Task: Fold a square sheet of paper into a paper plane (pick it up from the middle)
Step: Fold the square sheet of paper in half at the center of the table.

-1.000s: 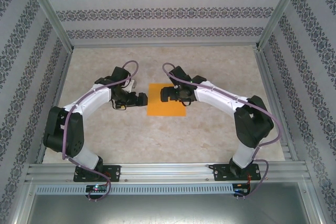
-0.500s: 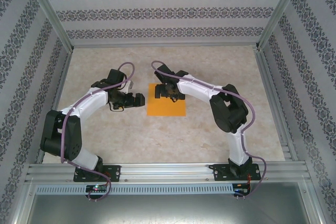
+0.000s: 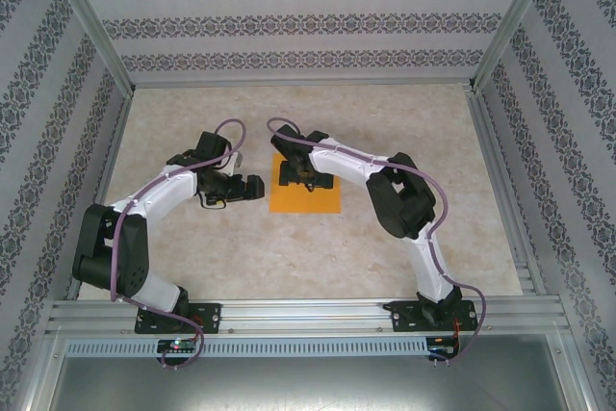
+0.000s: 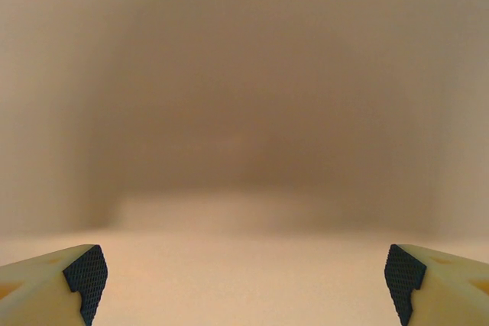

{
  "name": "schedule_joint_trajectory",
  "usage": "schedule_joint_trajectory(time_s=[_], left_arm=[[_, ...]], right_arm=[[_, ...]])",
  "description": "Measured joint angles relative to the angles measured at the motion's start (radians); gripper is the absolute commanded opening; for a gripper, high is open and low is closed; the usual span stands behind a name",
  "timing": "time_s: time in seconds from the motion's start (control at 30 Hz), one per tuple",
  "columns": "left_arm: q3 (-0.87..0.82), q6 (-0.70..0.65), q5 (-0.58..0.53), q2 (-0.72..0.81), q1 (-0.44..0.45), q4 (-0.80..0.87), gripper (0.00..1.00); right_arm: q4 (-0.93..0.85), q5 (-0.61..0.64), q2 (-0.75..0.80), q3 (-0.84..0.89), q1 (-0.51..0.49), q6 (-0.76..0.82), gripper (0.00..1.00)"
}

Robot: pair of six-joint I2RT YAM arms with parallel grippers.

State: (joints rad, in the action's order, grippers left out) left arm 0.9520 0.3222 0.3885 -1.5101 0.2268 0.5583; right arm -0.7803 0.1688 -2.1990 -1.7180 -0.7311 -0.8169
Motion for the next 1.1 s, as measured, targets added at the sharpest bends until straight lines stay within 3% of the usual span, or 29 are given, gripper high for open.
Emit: schedule_joint_trajectory(time_s=[0.57,1.1], left_arm=[[-0.001,0.001,0.004,0.010,0.000,-0.004,1.00],[-0.001,0.001,0.016,0.010,0.000,-0.003,1.00]], right_arm=[[-0.029,0.015,-0.074,-0.073,0.000,-0.003,0.94],[0.005,0.018,-0.085,-0.072,0.000,0.005,0.86]])
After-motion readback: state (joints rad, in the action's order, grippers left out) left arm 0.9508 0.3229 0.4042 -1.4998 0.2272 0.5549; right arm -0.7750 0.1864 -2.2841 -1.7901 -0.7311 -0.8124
